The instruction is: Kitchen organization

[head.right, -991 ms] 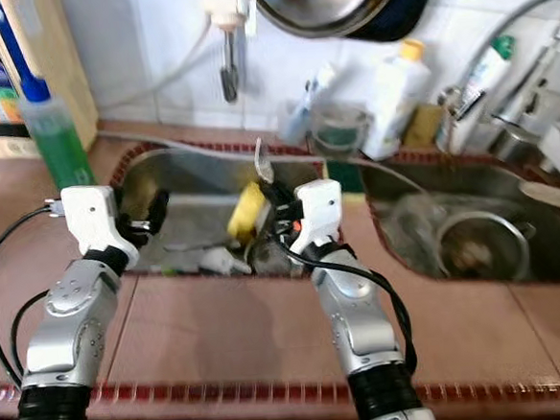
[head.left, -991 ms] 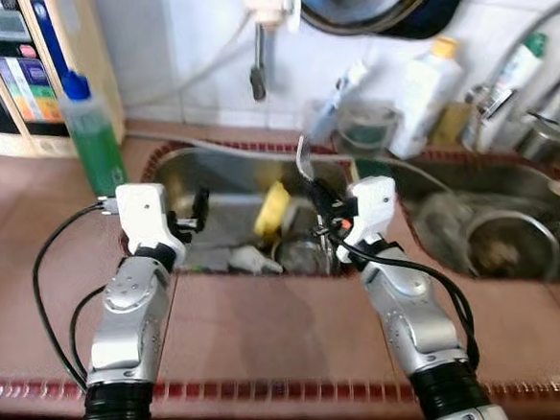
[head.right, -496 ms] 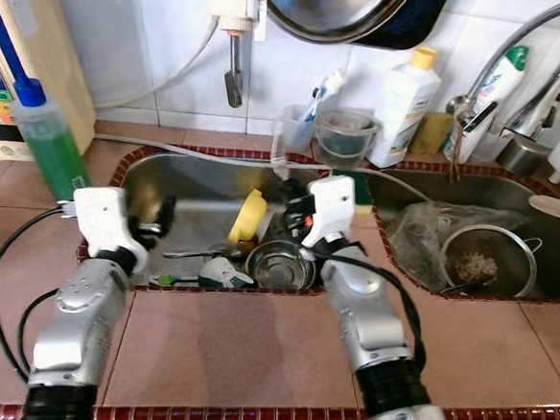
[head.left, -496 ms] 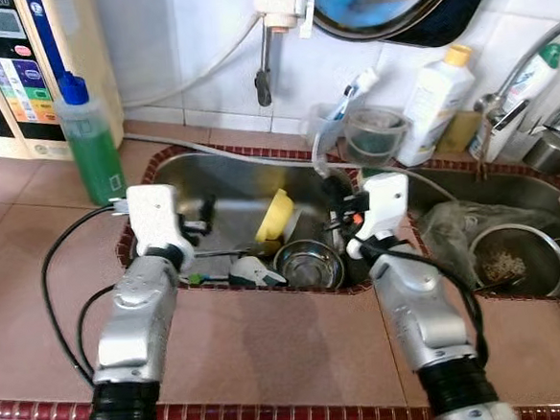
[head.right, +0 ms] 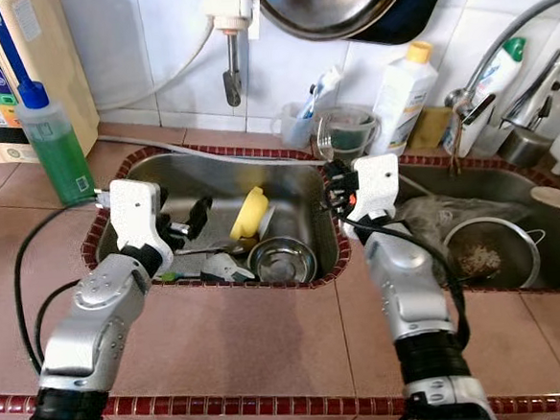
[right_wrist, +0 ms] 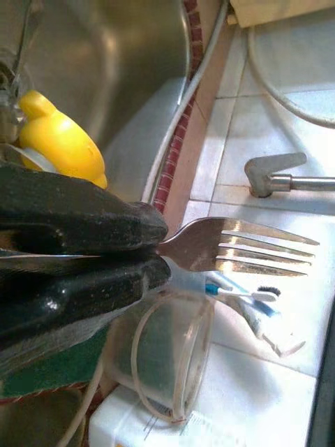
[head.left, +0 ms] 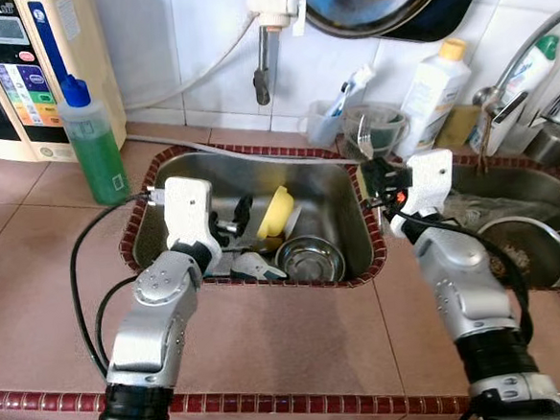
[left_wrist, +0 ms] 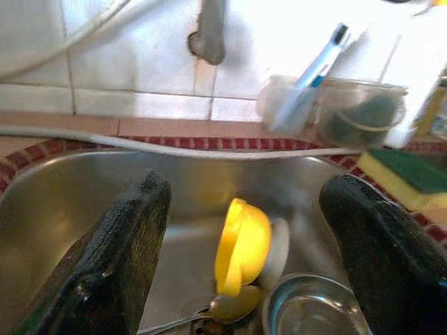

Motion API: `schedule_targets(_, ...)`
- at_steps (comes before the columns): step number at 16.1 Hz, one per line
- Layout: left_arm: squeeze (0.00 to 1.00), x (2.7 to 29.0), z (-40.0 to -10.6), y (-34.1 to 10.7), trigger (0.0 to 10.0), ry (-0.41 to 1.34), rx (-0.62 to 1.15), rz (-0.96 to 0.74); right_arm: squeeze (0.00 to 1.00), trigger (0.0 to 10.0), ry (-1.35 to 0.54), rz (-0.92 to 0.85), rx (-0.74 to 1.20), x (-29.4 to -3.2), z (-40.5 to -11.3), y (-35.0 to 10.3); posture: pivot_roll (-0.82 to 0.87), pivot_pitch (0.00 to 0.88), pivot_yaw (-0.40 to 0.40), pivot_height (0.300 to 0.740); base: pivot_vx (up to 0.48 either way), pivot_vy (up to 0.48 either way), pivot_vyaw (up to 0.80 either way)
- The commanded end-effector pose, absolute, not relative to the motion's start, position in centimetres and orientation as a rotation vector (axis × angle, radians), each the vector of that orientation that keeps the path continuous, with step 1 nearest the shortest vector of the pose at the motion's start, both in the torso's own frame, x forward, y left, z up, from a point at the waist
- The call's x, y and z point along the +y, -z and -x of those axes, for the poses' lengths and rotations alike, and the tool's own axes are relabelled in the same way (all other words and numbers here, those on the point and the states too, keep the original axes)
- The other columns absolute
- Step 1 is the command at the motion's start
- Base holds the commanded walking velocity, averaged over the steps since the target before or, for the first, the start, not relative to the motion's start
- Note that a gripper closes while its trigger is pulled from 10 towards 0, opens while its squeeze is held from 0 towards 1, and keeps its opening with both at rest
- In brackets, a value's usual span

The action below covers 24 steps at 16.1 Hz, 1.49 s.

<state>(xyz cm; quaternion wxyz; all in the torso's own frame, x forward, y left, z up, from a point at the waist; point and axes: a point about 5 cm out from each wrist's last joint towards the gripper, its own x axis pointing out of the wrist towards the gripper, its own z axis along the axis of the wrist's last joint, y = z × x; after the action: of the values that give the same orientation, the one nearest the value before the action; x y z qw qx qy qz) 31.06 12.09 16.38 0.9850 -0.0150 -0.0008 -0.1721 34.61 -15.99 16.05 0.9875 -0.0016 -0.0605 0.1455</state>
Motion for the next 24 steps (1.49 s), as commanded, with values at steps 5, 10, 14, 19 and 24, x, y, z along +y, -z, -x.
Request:
schedule_targets(5,0.00,12.2,-29.5,-17.7,10.0,0.440,0.020,-0.008,0.00,10.0,-0.318,-0.012,-0.123,-17.4,-35.7,-17.9,-0.05,0.163,-0.098,0.740,0.000,0.000,0.00)
schedule_targets(10,0.00,13.6,-28.1,-20.7,10.0,0.486,0.008,0.002,0.00,10.0,-0.348,-0.041,-0.136,-18.0,-36.2,-19.2,-0.03,0.282,-0.066,0.740,0.000,0.000,0.00)
schedule_targets(14,0.00,12.3,-26.5,-22.3,10.0,0.587,0.004,-0.009,0.00,10.0,-0.387,-0.066,-0.127,-17.6,-36.2,-19.3,0.00,0.331,-0.047,0.740,0.000,0.000,0.00)
schedule_targets(19,0.00,10.8,-25.4,-23.1,10.0,0.667,0.015,0.015,0.00,10.0,-0.496,-0.098,-0.053,-16.8,-35.7,-18.2,0.00,0.356,-0.048,0.740,0.000,0.000,0.00)
schedule_targets(24,0.00,10.5,-25.0,-23.5,10.0,0.680,0.028,0.029,0.02,10.0,-0.565,-0.156,0.013,-16.3,-35.0,-17.2,0.00,0.369,-0.052,0.740,0.000,0.000,0.00)
